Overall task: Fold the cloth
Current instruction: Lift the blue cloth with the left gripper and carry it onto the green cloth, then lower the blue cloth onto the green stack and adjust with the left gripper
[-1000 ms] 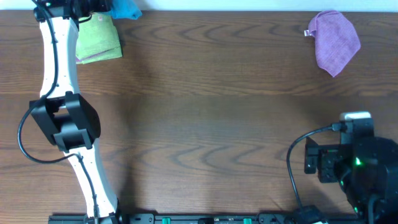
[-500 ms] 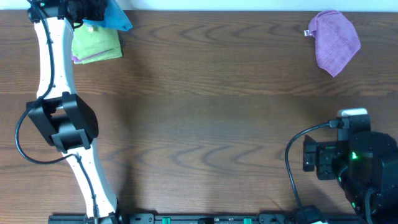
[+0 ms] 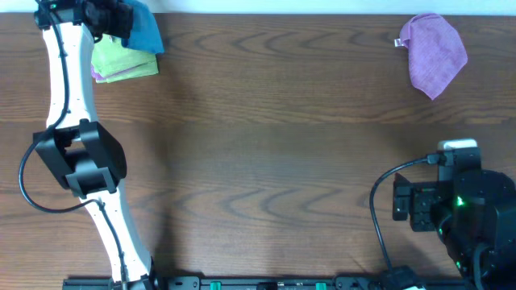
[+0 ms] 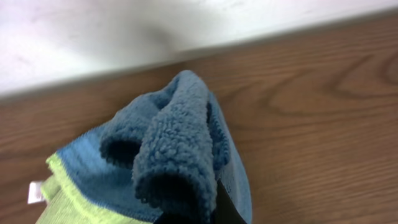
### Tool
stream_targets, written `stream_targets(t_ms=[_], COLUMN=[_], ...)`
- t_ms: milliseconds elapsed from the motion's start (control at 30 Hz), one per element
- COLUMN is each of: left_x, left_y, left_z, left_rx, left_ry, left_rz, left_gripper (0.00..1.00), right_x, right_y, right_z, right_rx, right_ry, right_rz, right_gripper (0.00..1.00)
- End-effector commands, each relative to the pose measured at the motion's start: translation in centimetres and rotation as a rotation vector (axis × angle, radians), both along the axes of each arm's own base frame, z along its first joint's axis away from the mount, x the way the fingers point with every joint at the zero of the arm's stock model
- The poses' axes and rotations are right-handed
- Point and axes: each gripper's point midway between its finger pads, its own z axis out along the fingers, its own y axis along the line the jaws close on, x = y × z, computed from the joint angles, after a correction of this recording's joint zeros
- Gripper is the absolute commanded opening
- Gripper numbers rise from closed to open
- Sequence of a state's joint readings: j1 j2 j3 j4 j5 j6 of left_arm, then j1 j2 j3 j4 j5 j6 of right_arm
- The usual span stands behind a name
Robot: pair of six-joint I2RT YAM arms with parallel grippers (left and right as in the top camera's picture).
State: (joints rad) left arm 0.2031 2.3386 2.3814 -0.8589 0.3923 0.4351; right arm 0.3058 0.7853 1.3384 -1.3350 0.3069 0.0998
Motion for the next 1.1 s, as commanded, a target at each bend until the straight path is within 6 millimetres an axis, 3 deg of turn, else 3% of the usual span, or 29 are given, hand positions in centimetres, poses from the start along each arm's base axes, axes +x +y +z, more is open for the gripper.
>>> stream_targets(t_ms=[0, 233, 400, 600, 833, 1067], left_x=[-0.5, -1.6, -1.7, -0.2, 1.1, 0.7], left_y=[2.6, 5.7, 6.4, 7.7, 11.1, 14.3], left_z=[0.6, -0.8, -3.5, -7.2, -7.5, -6.9], left_rx=[0.052, 0.096, 0.091, 0.066, 0.149, 0.238], left_ry=[0.001, 0.06, 0.111, 0.133, 0.081, 0.061], left_rz=[0.045, 0.13, 0.155, 0.269, 0.448, 0.583], left_gripper=[0.06, 0.06, 0.06, 0.06, 0.06, 0.06], right_x=[0.1, 0.4, 0.6, 0.7, 0.7, 0.9], right_y=[-0.3, -0.2, -0.2, -0.1, -0.1, -0.1], right_z=[0.0, 0.3, 0.5, 0.6, 0.6, 0.9], right_rx=[-0.002, 0.004, 0.008, 0.01, 0.018, 0.028], right_ry=[-0.003, -0.021, -0.035, -0.04, -0.041, -0.055], right_rz=[-0.02, -0.021, -0.021, -0.021, -0.028, -0.034], right_gripper=[0.99, 0.99, 0.99, 0.99, 0.99, 0.99])
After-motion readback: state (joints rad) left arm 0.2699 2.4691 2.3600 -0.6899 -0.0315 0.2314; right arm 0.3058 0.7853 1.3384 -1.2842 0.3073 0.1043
